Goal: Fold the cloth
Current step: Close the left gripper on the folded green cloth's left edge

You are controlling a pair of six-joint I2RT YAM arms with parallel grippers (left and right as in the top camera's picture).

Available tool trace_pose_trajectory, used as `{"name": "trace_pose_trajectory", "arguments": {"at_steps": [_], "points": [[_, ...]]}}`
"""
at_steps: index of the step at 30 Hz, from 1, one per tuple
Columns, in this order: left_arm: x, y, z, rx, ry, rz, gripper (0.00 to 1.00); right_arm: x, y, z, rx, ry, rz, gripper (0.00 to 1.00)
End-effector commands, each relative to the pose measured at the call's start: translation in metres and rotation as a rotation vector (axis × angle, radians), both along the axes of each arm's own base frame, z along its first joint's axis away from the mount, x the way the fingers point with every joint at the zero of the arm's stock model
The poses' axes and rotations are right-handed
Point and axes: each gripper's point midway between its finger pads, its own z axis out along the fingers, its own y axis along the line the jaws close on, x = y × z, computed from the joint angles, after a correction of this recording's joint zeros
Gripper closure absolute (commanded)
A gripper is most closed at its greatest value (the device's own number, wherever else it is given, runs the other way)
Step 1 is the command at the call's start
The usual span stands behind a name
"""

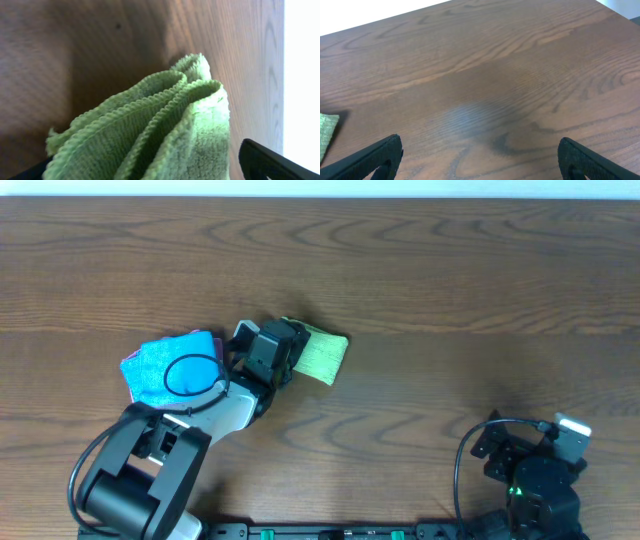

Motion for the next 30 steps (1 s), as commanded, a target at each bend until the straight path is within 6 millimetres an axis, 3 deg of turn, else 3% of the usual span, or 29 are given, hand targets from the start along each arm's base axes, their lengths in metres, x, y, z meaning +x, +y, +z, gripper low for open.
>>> {"name": "trace_pose_trajectory", "arguments": {"at_steps": [1, 8, 11, 16, 24, 30], "points": [[-0.025, 0.008, -0.05, 0.051, 0.136, -0.015, 0.06, -0.001, -0.003, 0.0, 0.007, -0.009, -0.025, 0.01], [-0.024, 0.009, -0.051, 0.057, 0.133, -0.011, 0.27, -0.001, -0.003, 0.0, 0.007, -0.009, -0.025, 0.01], [-0.024, 0.009, -0.051, 0.066, 0.13, -0.018, 0.3, -0.001, -0.003, 0.0, 0.007, -0.009, -0.025, 0.01], [-0.025, 0.009, -0.052, 0.074, 0.131, -0.031, 0.59, -0.001, -0.003, 0.0, 0.007, -0.009, -0.025, 0.01], [-0.025, 0.007, -0.051, 0.122, 0.107, -0.106, 0.94, -0.001, -0.003, 0.0, 0.007, -0.009, -0.025, 0.01], [-0.02, -0.004, -0.043, 0.123, 0.057, -0.203, 0.94, -0.001, -0.003, 0.0, 0.007, -0.009, -0.025, 0.01]]}}
